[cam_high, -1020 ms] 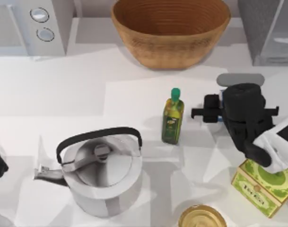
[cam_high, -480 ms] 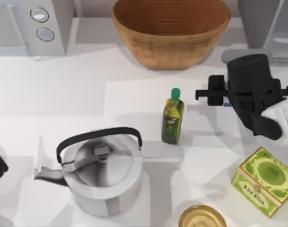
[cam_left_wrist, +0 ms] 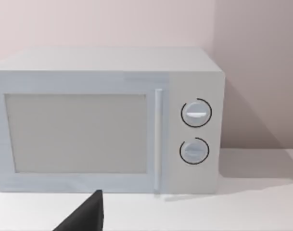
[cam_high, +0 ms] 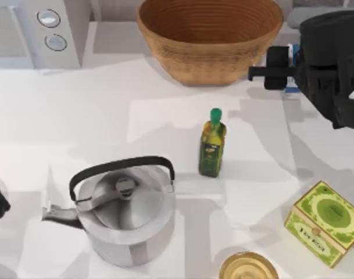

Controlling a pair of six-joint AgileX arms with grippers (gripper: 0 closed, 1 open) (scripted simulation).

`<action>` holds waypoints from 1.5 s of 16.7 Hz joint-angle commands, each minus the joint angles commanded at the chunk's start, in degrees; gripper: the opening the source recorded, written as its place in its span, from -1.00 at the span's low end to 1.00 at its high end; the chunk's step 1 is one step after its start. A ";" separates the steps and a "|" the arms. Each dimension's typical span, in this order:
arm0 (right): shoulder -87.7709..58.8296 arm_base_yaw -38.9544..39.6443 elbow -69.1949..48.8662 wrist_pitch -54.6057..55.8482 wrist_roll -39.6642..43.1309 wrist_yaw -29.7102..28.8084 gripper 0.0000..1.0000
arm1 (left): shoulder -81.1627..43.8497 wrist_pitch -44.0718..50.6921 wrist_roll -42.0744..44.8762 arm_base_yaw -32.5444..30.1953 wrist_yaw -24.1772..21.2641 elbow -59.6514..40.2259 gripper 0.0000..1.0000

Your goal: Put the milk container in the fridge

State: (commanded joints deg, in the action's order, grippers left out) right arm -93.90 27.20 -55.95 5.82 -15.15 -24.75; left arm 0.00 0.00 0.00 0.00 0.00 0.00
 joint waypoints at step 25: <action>86.79 -23.18 49.91 -5.10 13.70 23.25 -1.00 | 0.00 0.00 0.00 0.00 0.00 0.00 1.00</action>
State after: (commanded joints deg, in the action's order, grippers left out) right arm -7.11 4.03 -6.04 0.72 -1.44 -1.49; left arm 0.00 0.00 0.00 0.00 0.00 0.00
